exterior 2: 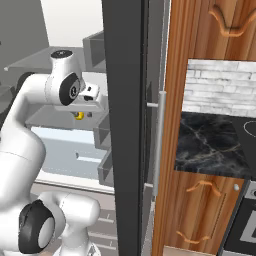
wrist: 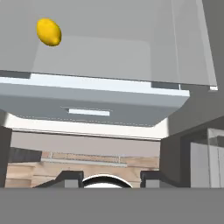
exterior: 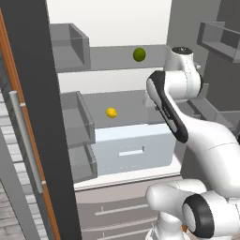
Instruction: Grab the lemon and lime from the fridge, place them in the blender, close the lid, and turn on the blender to create a marinade.
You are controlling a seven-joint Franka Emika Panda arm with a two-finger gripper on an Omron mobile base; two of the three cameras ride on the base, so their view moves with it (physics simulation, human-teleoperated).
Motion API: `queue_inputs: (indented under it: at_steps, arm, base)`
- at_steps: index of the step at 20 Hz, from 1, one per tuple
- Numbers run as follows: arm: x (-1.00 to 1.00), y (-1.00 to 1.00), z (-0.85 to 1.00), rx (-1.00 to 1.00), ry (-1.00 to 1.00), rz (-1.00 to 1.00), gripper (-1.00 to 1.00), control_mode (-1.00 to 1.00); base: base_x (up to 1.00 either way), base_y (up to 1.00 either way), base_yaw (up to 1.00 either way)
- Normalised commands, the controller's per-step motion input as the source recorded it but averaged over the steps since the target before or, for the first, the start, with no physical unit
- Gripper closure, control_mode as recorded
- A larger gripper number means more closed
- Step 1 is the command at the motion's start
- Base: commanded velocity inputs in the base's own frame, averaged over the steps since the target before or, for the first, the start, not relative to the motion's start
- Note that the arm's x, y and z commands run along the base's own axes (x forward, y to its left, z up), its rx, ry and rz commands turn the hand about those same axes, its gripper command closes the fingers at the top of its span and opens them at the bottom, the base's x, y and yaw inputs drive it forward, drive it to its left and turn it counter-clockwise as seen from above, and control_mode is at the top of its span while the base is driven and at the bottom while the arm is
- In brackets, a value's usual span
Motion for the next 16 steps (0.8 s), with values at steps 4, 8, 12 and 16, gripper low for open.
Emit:
queue_inputs:
  at_steps: [4, 8, 12, 16]
  arm:
    - [-0.52, 0.12, -0.01, 0.00, -0.06, 0.00, -1.00, -1.00]
    - [-0.23, 1.00, -0.19, -0.04, -0.22, 0.00, -1.00, -1.00]
    - [0.42, 0.76, -0.40, 0.00, -0.02, 0.00, -1.00, -1.00]
    - [0.46, 0.18, -0.56, 0.00, -0.03, 0.00, -1.00, -1.00]
  base:
    - [0.00, 0.00, 0.00]
    - [0.00, 0.00, 0.00]
    - [0.00, 0.00, 0.00]
    - [0.00, 0.00, 0.00]
